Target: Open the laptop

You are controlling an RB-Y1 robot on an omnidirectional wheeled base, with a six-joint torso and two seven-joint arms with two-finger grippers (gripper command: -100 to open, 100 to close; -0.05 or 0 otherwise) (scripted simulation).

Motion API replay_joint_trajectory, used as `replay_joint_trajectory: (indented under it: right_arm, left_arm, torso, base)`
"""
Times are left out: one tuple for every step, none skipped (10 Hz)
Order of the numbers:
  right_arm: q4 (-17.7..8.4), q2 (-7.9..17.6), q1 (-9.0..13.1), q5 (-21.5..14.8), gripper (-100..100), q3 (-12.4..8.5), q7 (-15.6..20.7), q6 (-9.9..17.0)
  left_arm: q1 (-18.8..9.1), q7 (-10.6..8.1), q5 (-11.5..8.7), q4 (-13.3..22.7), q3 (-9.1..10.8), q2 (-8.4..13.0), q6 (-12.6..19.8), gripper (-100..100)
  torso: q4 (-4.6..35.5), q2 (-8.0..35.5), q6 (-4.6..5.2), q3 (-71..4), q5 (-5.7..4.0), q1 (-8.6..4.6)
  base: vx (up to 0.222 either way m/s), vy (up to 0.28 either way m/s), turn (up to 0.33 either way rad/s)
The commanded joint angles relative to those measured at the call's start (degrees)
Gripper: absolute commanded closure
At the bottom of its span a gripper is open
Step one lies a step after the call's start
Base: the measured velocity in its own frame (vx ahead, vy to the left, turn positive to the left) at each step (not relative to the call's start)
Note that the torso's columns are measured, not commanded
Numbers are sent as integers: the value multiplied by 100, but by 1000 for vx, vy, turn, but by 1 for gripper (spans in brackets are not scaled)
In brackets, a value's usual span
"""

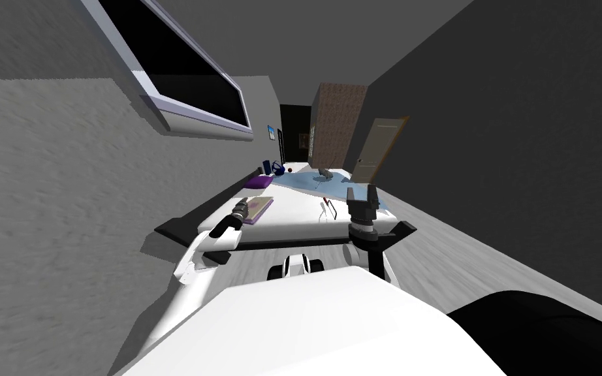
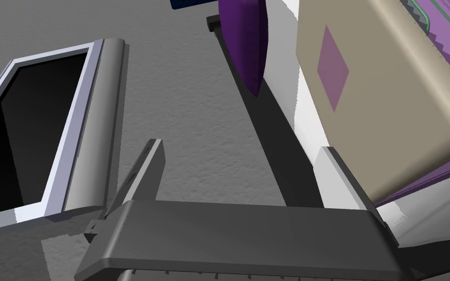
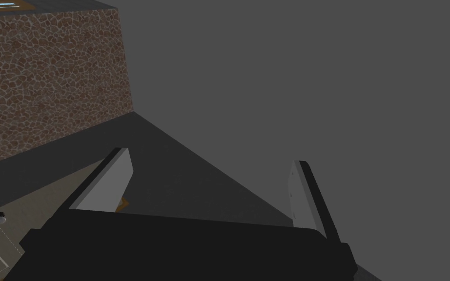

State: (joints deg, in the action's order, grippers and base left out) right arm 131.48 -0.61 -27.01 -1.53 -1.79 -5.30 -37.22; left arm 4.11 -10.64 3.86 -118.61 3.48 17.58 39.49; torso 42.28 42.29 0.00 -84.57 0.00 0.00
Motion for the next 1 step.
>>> replay_joint_trajectory:
  right_arm:
    - [0, 0, 0, 0, 0, 0, 0, 0]
  left_arm:
    - [0, 0, 0, 0, 0, 0, 0, 0]
  torso:
    - [0, 0, 0, 0, 0, 0]
  base:
    - [0, 0, 0]
